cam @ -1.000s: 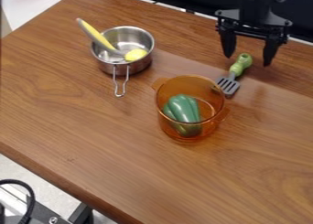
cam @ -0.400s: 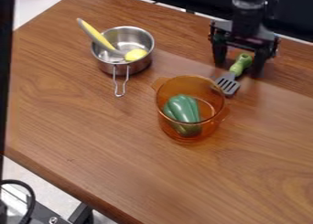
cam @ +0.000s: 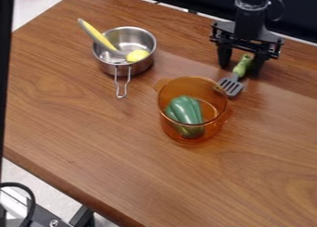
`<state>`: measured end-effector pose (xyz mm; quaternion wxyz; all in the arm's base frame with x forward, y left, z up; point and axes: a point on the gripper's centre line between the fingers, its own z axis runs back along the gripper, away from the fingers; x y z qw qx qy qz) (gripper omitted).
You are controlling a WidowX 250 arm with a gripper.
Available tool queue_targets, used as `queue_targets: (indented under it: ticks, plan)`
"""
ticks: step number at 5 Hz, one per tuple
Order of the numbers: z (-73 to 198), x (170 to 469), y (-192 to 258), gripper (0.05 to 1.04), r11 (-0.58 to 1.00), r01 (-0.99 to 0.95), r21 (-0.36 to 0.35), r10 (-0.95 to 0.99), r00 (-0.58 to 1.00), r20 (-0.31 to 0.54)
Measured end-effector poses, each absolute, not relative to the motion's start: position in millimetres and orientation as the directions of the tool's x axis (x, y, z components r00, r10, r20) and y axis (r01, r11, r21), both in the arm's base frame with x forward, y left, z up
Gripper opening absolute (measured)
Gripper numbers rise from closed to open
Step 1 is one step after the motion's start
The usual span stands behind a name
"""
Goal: Move the spatula to the left side of the table.
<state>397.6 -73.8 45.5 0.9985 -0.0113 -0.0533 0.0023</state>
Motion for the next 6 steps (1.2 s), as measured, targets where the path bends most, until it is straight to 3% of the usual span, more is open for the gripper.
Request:
queue_targets:
  ticks: [1,2,5,6]
  plan:
    - [45.3,396.2,-69.2,0.428,0.999,-0.024,-0.036,0.027,0.996,0.09]
    - [47.5,397.5,-65.6,0.372,0.995,-0.095,-0.025,0.097,0.99,0.098]
    - [73.2,404.5,-40.6,0.372,0.866,-0.498,0.048,0.488,0.862,0.135]
    - [83.6,405.4,-34.6,0.372,0.824,-0.567,0.017,0.562,0.82,0.109]
